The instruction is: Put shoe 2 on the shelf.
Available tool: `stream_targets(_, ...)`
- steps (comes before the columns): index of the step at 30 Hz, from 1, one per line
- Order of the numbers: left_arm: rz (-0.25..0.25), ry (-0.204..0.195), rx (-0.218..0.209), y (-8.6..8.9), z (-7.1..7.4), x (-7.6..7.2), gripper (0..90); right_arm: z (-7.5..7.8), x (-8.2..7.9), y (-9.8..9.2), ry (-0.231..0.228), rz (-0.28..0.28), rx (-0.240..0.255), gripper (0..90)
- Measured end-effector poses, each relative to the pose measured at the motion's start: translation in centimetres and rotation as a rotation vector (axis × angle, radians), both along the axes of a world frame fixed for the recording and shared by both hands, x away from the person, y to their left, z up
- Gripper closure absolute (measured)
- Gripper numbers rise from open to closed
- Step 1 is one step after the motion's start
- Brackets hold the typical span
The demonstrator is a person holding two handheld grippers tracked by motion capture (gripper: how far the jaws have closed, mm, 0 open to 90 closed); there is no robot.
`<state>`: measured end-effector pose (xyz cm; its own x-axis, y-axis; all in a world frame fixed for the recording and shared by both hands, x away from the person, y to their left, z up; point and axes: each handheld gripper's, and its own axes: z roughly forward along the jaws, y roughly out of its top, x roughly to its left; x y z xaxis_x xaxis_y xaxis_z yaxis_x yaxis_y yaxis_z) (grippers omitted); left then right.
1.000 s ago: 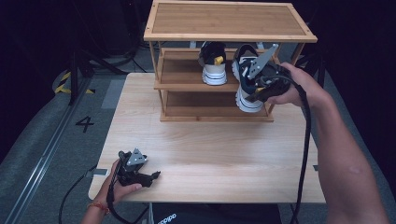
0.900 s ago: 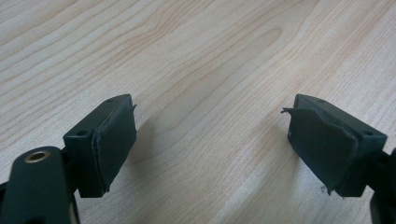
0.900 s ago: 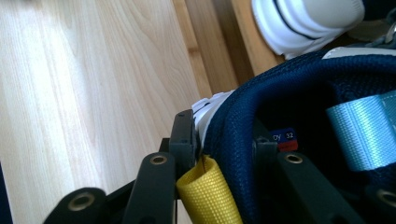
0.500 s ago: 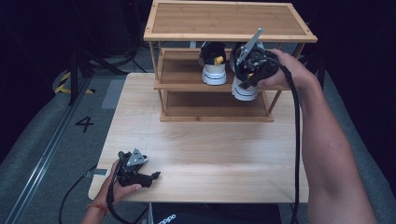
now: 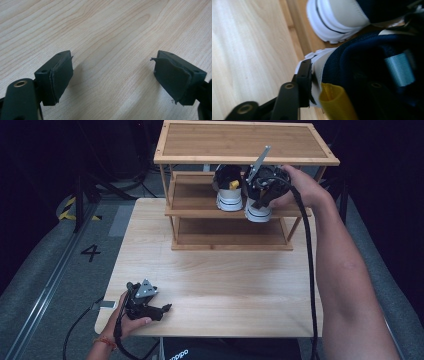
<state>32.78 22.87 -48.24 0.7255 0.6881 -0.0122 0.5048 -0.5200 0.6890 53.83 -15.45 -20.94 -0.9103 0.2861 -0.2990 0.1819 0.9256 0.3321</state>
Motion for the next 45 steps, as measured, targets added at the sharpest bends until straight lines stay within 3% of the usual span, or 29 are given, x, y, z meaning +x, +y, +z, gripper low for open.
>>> stream_targets(13,0.003,0.006,-0.004,0.0,0.0,0.0,16.1,0.5,-0.6,-0.3,-0.139,-0.05,0.011,43.7)
stream_targets(16,0.003,0.007,-0.004,0.0,0.0,0.0,16.1,0.7,-1.1,-0.6,-0.188,-0.062,0.041,41.9)
stream_targets(22,0.004,0.006,-0.004,0.0,0.0,-0.1,16.0,1.2,-2.9,-2.3,-0.282,-0.112,0.168,40.9)
stream_targets(24,0.005,0.005,-0.004,-0.1,0.0,-0.1,16.0,1.0,-3.5,-3.0,-0.275,-0.127,0.217,40.5)
stream_targets(25,0.005,0.005,-0.004,-0.1,0.0,-0.1,16.0,1.0,-3.5,-3.0,-0.275,-0.127,0.217,40.5)
stream_targets(28,0.003,0.002,0.002,0.0,0.0,0.0,16.0,0.3,-4.7,-4.5,-0.304,-0.178,0.281,36.7)
stream_targets(35,0.009,0.007,-0.004,-0.1,0.0,-0.1,16.0,-1.7,-5.2,-6.5,-0.262,-0.272,0.446,32.7)
stream_targets(45,0.009,0.007,-0.005,-0.1,0.0,-0.1,16.0,-5.0,-4.4,-6.0,-0.22,-0.374,0.496,26.7)
